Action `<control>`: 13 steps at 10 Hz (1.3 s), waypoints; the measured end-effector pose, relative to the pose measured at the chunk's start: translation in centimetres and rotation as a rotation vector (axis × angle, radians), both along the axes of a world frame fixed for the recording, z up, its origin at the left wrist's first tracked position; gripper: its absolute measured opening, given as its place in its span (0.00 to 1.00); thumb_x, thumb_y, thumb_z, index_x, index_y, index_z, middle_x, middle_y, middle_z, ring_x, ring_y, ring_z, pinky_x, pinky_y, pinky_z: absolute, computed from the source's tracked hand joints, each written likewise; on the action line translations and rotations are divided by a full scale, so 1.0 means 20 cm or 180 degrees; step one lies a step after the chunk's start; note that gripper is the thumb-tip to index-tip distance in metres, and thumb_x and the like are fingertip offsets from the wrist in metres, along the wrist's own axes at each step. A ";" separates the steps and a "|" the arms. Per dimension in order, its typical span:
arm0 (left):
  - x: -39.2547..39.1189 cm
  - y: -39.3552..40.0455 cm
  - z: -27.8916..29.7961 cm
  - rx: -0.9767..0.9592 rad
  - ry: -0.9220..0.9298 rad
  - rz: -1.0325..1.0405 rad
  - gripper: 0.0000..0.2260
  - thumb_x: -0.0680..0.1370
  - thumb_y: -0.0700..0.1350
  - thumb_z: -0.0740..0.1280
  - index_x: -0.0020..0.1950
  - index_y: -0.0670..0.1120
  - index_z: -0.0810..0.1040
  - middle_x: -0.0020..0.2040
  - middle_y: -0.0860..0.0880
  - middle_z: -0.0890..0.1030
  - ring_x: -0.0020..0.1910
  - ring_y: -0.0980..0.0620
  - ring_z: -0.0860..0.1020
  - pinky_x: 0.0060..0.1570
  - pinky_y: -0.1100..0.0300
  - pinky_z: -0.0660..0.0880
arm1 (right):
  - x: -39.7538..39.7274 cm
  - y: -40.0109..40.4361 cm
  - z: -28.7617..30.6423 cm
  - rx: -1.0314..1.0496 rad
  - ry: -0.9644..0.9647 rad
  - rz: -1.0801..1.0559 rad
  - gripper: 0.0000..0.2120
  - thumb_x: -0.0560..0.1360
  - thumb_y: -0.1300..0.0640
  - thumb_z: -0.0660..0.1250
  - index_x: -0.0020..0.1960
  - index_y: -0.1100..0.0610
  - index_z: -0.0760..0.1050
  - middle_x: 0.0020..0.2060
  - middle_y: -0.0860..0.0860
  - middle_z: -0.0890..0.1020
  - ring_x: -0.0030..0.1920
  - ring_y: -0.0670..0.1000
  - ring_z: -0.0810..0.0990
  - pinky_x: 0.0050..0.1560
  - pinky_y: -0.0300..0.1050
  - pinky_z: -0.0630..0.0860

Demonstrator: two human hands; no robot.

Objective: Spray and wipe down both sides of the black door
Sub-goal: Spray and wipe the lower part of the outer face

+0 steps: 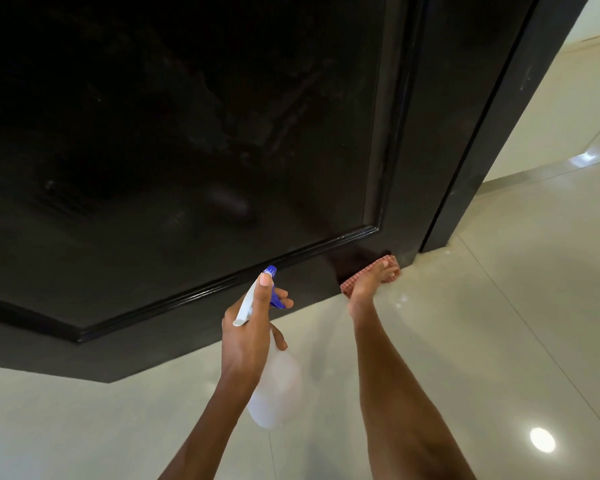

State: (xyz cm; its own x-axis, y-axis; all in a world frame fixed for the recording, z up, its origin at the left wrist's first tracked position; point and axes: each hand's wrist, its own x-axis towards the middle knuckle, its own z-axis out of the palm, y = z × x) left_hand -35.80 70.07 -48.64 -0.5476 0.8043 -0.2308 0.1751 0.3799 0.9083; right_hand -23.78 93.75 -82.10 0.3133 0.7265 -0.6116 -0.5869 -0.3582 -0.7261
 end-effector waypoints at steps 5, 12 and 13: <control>-0.34 -0.48 0.01 -0.0005 0.0035 0.0996 0.26 0.76 0.67 0.54 0.43 0.49 0.82 0.46 0.51 0.85 0.27 0.50 0.79 0.36 0.55 0.80 | -0.78 -0.94 0.87 -0.0177 0.0301 0.0646 0.25 0.87 0.46 0.56 0.82 0.49 0.58 0.76 0.55 0.69 0.72 0.62 0.72 0.74 0.60 0.68; -0.63 -0.54 0.53 0.1084 -0.0029 0.1388 0.29 0.76 0.67 0.57 0.48 0.44 0.83 0.44 0.50 0.86 0.26 0.46 0.77 0.29 0.58 0.78 | -0.74 -0.68 1.75 0.4158 -0.5531 0.0723 0.38 0.84 0.37 0.59 0.85 0.49 0.44 0.84 0.50 0.41 0.83 0.59 0.41 0.81 0.65 0.44; -0.68 -0.50 0.57 0.1171 0.0048 0.1406 0.27 0.76 0.67 0.57 0.47 0.45 0.83 0.45 0.51 0.86 0.26 0.49 0.77 0.28 0.60 0.78 | -0.74 -0.63 1.74 0.4351 -0.5630 0.0655 0.37 0.84 0.39 0.58 0.85 0.49 0.44 0.84 0.50 0.41 0.83 0.60 0.39 0.81 0.64 0.40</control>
State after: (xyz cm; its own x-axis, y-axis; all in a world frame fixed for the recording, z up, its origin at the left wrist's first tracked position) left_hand -49.42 60.01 -37.17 -0.8509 0.5244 0.0314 0.0856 0.0795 0.9931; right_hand -38.68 81.11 -47.40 -0.3038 0.4201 0.8551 0.6988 0.7084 -0.0997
